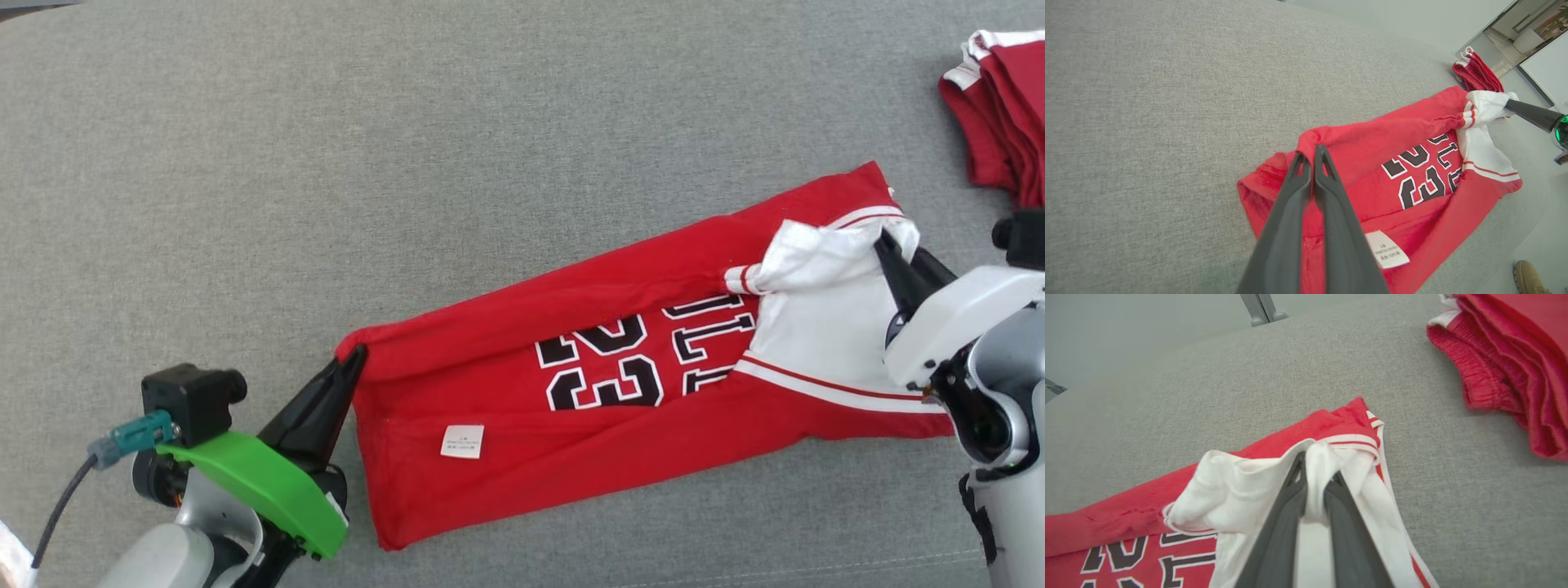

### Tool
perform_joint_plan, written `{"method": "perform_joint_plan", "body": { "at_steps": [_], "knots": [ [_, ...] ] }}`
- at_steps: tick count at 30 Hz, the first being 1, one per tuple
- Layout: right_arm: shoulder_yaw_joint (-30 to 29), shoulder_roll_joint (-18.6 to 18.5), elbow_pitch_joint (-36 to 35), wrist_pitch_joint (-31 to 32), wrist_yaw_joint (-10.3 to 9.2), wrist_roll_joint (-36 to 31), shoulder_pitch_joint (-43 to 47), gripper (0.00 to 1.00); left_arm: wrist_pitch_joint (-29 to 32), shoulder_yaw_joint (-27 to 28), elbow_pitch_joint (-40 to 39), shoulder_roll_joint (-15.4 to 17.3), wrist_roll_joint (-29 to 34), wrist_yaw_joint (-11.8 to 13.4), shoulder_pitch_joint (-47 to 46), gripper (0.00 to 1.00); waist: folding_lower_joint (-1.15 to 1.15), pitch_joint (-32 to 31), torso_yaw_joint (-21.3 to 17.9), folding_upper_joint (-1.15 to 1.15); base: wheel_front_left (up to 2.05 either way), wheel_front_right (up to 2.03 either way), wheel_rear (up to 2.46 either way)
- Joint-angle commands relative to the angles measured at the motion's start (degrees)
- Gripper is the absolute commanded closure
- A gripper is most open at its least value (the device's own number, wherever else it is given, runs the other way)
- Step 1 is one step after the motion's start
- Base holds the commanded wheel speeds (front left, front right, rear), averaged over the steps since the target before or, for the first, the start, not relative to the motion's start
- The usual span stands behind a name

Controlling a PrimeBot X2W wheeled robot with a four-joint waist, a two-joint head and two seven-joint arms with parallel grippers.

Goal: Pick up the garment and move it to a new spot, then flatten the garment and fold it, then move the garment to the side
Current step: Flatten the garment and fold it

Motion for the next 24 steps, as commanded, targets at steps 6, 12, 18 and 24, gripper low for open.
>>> {"method": "perform_joint_plan", "body": {
  "at_steps": [6, 12, 18, 24],
  "knots": [
    [-2.4, 1.6, -0.3, -0.1, -0.04, -3.1, 4.0, 0.00, -4.0, 0.7, 2.6, 0.4, 3.1, 4.7, 4.7, 0.00, 0.00, -0.4, -1.0, 0.00, 0.00, 0.00, 0.00],
    [-4.3, 2.8, -1.3, 0.7, -0.04, -4.1, 2.6, 0.00, -14.7, 3.7, 3.1, -2.4, 8.0, 10.0, 8.6, 0.00, 0.00, -0.4, -1.5, 0.00, 0.00, 0.00, 0.00],
    [-7.9, 5.9, 2.8, 0.8, -0.04, -7.0, -1.0, 0.00, -17.0, 8.1, 1.4, -10.2, 18.9, 11.8, 10.3, 0.00, 0.00, 0.8, -0.2, 0.00, 0.00, 0.00, 0.00],
    [-9.6, 6.7, 11.8, 3.9, -0.04, -11.8, -2.1, 0.00, -17.0, 13.3, 2.9, -18.4, 28.8, 6.1, 14.0, 0.00, 0.00, 0.8, 2.0, 0.00, 0.00, 0.00, 0.00]
  ]
}}
